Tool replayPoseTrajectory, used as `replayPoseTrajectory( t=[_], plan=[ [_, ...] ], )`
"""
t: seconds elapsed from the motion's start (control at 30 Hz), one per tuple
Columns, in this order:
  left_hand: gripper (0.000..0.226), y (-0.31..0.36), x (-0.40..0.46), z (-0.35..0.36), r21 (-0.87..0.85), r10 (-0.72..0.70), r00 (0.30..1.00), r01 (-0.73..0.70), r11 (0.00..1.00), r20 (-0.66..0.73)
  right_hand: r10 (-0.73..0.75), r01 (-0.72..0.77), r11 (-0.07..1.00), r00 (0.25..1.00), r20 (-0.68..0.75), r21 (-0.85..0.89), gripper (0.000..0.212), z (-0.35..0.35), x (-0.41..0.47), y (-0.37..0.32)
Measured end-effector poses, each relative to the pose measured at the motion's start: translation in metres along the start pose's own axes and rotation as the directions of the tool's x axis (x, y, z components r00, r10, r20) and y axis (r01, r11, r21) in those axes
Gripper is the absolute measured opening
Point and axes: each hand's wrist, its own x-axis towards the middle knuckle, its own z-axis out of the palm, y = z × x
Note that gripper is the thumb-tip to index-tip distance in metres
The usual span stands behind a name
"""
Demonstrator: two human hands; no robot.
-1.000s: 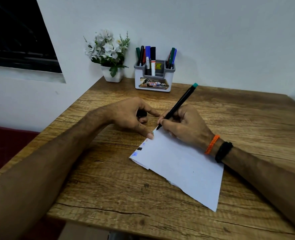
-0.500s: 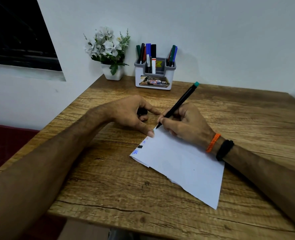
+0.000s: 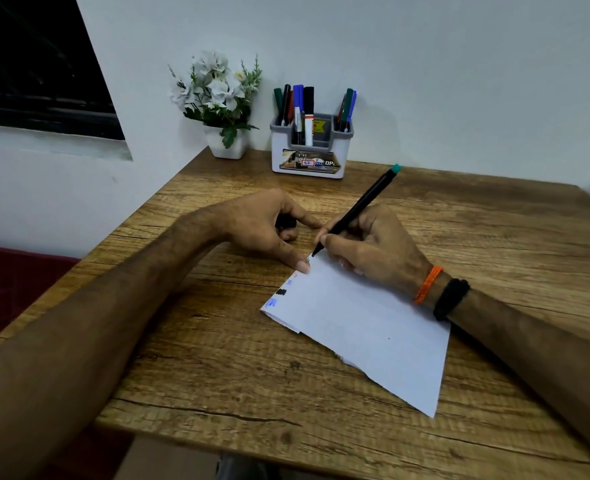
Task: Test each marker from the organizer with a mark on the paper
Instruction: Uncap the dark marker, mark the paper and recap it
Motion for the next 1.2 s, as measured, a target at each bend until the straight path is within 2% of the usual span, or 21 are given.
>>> replayPoseTrajectory(
  t=[0.37,0.47,0.67,0.93,1.0,1.13,1.2],
  plan=[
    [0.076,-0.001,0.001,0.0,0.01,0.006,1.0,-0.006,1.0,0.0,0.005,-0.005,1.0,1.0,-0.02,0.019,0.009,-0.001,0.002,0.001],
    [0.078,-0.002,0.001,0.0,0.007,0.006,1.0,-0.006,1.0,0.002,-0.005,0.004,1.0,1.0,0.017,0.026,0.009,0.0,0.001,0.0],
    [0.079,-0.003,0.001,0.0,0.014,0.006,1.0,-0.006,1.0,0.008,0.055,-0.053,0.998,0.997,-0.058,0.026,0.01,0.0,0.005,0.005],
    [0.081,-0.004,0.001,-0.001,-0.002,-0.02,1.0,0.02,1.0,-0.005,0.088,-0.052,0.94,0.992,-0.091,0.338,0.018,-0.008,0.008,0.002],
    [0.074,-0.006,0.0,-0.002,-0.005,-0.011,0.999,0.011,1.0,-0.046,0.106,-0.063,0.904,0.991,-0.079,0.422,0.02,-0.013,0.01,-0.001],
    [0.035,-0.008,0.0,-0.004,-0.051,-0.014,0.982,0.004,0.999,-0.19,0.21,-0.181,0.772,0.977,0.024,0.609,0.032,-0.021,0.013,-0.003],
    [0.024,-0.01,0.002,-0.002,-0.115,-0.028,0.97,0.0,0.993,-0.242,0.228,-0.218,0.72,0.971,0.073,0.659,0.039,-0.024,0.013,-0.003]
  ],
)
